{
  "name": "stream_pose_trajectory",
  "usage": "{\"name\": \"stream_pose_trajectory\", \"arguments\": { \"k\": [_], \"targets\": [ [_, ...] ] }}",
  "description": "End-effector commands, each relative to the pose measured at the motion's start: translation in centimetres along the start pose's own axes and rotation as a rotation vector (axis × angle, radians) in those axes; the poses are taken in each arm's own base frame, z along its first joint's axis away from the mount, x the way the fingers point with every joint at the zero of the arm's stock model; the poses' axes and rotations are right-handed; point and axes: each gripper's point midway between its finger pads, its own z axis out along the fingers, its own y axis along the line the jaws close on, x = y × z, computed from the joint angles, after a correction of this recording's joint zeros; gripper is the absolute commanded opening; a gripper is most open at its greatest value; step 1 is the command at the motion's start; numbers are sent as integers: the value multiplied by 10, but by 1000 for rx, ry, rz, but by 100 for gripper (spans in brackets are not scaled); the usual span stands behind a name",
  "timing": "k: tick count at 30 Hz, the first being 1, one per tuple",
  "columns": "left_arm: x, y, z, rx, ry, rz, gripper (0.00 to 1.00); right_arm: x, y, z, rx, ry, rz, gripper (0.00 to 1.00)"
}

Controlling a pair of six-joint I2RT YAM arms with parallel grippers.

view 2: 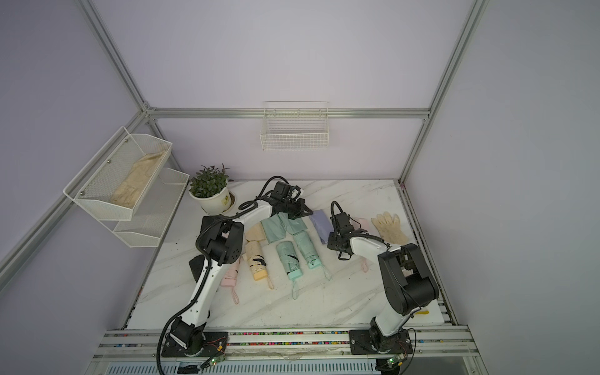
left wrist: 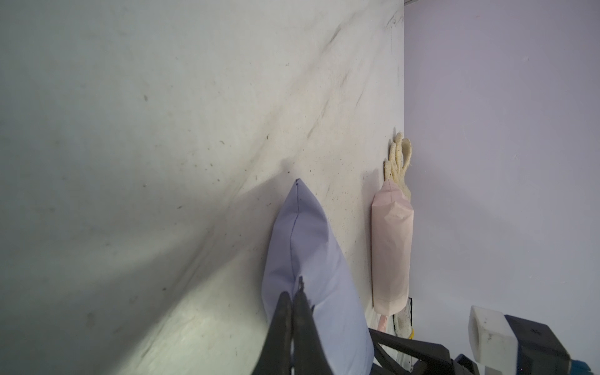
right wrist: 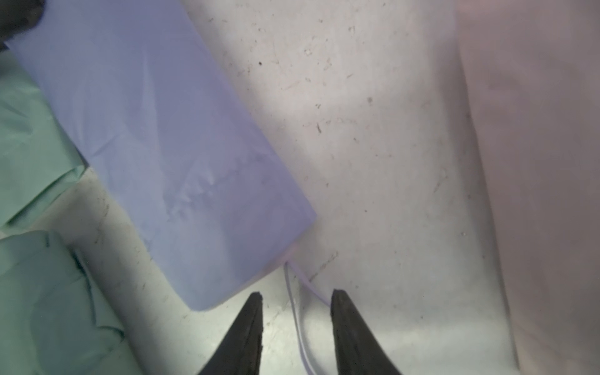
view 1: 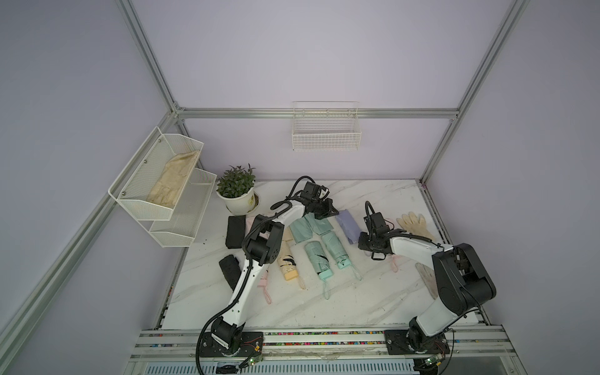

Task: Take umbrellas out of sleeves
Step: Take out the umbrella from the umbrella sleeve.

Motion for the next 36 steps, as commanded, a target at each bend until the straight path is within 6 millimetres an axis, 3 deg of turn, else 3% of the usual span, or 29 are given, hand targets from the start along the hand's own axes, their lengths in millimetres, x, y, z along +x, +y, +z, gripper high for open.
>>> {"name": "stream_pose_trajectory", "arguments": {
  "k": [1,5,8,13,18,25,31,36],
  "targets": [
    [-20,-49,-22,87,-47,88,0,-6,-1,7,33,-12,-20,44],
    [-19,-51,-23,90,-44,90,0,7,-5,20,50,29,-23,41],
    [-20,-51,-24,88,-48,96,0,13,-5,20,35,33,-19,36],
    [-23,-49,-23,87,-52,95,0,14,-1,11,1,41,-10,13],
    [-29,-45,-23,89,-64,99,0,19,2,1,-37,48,6,2],
    [-39,-42,-25,86,-93,107,0,21,5,-12,-75,47,6,0],
    [-63,-22,-33,95,-162,81,0,30,10,-15,-120,73,3,0],
    [-74,-17,-34,113,-191,58,0,33,13,-20,-145,82,-5,0]
  ]
}}
